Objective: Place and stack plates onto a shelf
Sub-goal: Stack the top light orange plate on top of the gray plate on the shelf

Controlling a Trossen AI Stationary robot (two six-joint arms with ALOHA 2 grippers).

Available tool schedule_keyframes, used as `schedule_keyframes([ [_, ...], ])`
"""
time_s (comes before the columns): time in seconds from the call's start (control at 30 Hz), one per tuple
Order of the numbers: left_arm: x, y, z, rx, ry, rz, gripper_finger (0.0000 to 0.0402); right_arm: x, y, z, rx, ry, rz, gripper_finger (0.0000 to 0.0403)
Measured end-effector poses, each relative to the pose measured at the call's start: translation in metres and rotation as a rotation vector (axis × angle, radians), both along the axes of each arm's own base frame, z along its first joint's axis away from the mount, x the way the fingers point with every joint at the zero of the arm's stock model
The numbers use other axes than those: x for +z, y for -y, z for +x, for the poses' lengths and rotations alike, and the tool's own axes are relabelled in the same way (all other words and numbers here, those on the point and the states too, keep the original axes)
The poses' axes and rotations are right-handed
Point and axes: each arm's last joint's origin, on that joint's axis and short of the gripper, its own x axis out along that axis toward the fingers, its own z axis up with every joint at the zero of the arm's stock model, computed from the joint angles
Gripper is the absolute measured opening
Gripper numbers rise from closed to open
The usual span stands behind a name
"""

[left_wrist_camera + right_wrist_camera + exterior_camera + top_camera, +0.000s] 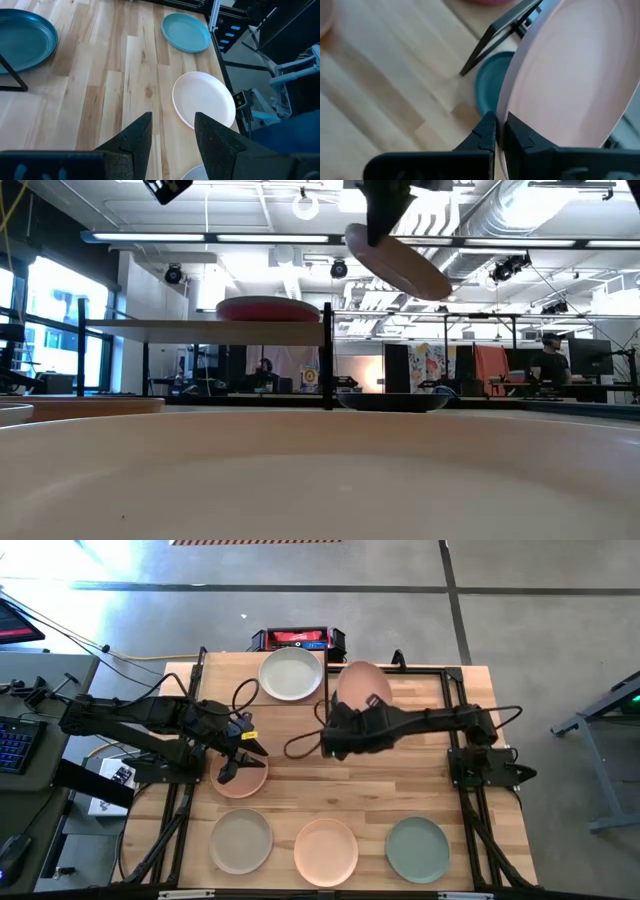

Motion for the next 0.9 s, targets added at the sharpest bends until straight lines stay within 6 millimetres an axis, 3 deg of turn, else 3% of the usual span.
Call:
schedule_keyframes([
  [0.53,0.000,-0.003,0.001,0.089,0.007,0.064,0.0136,0.020,0.084,0.015,0.182,-0.078,-0.148,0.0000],
  [0.9,0.000,-0.005,0.001,0.158,0.008,0.078,0.0136,0.033,0.133,0.029,0.407,-0.014,-0.244,0.0000],
])
